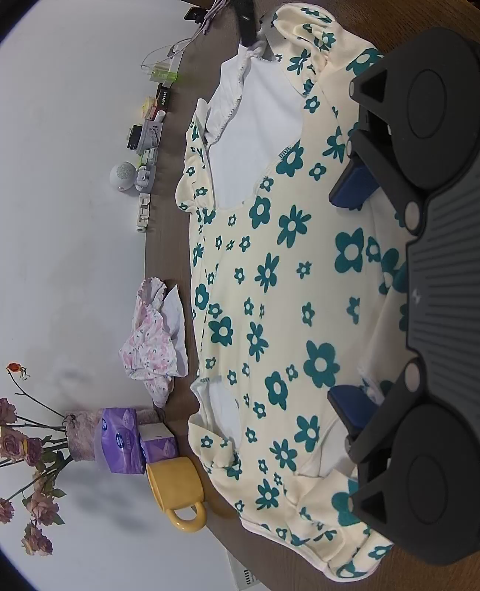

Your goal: Fold clothes

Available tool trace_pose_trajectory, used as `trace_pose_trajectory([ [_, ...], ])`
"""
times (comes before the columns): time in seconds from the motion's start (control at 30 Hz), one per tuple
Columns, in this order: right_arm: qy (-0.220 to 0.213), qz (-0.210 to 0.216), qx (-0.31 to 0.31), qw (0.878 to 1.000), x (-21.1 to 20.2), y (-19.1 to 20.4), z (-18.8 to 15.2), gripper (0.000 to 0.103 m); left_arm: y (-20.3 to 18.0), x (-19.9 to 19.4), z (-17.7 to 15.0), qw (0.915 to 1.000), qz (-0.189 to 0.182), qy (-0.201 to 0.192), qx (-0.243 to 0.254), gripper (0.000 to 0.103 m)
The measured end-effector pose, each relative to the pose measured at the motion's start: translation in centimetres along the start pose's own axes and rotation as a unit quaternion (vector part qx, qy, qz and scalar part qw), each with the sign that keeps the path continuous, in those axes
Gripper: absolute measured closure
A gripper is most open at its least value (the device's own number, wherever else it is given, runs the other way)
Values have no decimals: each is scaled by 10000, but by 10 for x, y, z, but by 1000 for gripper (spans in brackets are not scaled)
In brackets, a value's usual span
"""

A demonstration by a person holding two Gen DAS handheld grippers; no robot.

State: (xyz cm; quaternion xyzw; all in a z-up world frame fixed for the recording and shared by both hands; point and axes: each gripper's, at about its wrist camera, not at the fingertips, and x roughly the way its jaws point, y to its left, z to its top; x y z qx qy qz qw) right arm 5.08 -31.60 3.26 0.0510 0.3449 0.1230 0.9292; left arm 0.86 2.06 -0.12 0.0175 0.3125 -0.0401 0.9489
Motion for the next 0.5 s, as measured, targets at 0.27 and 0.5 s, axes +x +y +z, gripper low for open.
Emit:
trace_pose_trajectory([
  [0.27,-93,-258,-161,9995,-4,14,-10,88,24,-20,-1,9988,80,-154,-468,1],
  [0.5,-500,39,-511,9974,-31,53,-12,77,71,-64,1,9912,714,-602,-934,2],
])
